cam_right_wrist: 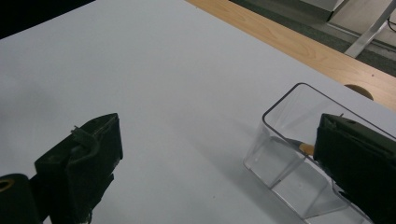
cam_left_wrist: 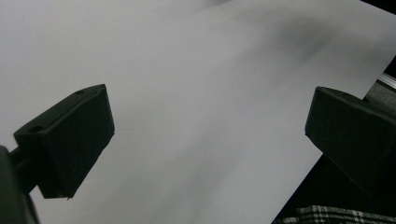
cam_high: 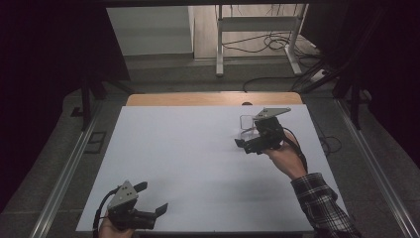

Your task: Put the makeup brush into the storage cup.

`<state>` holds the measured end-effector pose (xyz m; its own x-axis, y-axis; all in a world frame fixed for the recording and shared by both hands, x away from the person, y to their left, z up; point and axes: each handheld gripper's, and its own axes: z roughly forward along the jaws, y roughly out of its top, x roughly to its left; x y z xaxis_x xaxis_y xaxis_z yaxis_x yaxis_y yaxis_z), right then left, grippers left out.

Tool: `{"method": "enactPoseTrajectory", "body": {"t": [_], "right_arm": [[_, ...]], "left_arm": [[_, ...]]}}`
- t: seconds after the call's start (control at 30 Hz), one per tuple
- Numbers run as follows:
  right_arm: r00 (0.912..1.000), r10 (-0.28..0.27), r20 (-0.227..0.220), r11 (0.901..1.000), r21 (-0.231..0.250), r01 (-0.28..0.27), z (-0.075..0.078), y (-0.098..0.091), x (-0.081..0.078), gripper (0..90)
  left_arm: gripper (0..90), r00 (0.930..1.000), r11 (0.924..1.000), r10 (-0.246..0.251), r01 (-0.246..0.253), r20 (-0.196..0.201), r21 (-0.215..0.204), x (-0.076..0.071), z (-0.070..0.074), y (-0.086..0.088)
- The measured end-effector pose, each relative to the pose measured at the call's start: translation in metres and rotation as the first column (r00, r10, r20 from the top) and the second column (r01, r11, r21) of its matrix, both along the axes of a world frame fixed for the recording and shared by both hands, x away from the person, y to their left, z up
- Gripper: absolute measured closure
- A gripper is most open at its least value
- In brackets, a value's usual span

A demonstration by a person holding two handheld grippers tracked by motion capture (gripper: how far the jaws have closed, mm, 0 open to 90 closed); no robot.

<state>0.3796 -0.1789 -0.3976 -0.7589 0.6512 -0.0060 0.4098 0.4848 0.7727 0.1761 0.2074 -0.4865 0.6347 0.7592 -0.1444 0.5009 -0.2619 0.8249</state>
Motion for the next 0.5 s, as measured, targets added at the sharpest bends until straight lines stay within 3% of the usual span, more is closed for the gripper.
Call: {"method": "enactPoseTrajectory", "body": {"t": [0.5], "right_arm": [[0.9998,0.02,-0.002,0.9996,0.019,-0.02,-0.006,-0.001,-0.012,1.7]], "left_arm": [[1.3,1.0,1.0,0.003,-0.003,-0.003,-0.001,0.0,0.0,0.0]]}}
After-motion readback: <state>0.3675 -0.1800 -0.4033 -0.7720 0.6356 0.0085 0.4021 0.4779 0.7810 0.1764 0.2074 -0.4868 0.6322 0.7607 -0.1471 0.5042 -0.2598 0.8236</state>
